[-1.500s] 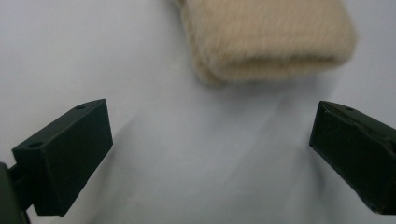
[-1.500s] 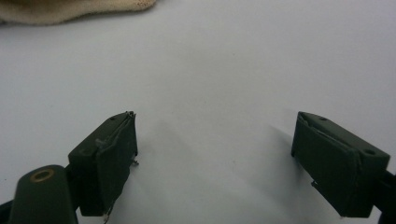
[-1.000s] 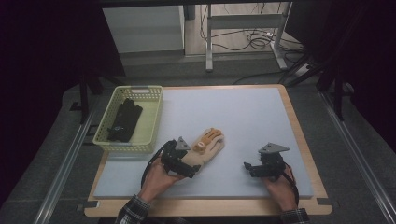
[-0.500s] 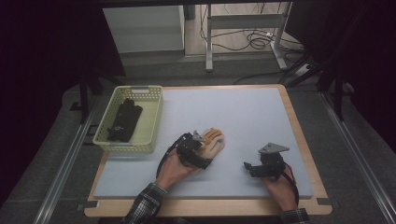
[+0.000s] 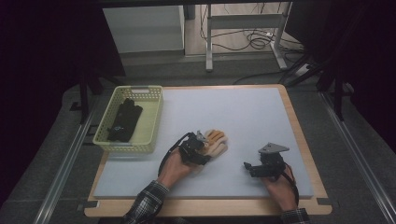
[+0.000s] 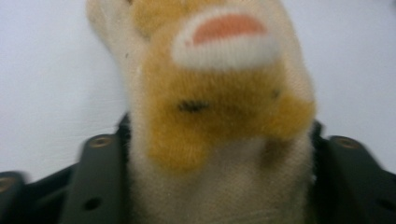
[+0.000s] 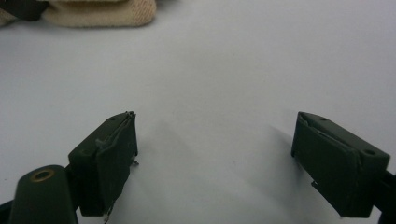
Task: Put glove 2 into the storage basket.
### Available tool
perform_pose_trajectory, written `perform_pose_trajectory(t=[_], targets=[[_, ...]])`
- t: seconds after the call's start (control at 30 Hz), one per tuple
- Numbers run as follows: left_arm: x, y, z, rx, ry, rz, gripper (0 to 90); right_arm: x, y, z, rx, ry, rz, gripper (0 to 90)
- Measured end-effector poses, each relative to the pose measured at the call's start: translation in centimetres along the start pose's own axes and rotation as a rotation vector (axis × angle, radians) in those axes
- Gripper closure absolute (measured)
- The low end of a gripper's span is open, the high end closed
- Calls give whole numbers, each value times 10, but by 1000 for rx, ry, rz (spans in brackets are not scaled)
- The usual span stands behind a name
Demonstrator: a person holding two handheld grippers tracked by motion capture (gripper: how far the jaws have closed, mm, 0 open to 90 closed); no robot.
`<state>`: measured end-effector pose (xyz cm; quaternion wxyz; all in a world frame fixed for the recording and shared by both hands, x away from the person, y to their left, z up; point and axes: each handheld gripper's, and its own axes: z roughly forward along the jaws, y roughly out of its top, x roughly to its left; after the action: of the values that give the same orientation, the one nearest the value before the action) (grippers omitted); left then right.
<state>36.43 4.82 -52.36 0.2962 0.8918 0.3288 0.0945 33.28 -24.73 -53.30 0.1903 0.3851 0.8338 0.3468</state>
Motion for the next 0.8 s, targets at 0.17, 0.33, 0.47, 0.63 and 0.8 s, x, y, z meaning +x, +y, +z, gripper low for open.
perform_pose_trajectory(t=[0.17,0.33,0.47,0.63,0.8], targets=[[-2,2,-2,12,-7,-8,556,0,0,0,0,-1,0,141],[4,3,-9,-7,-11,-35,567,0,0,0,0,0,0,141],[13,6,-27,-50,-18,-69,565,0,0,0,0,0,0,141],[23,13,-51,-72,11,-81,564,0,0,0,-1,0,-2,141],[36,16,-71,-82,55,-94,564,0,0,0,-1,0,-2,141]])
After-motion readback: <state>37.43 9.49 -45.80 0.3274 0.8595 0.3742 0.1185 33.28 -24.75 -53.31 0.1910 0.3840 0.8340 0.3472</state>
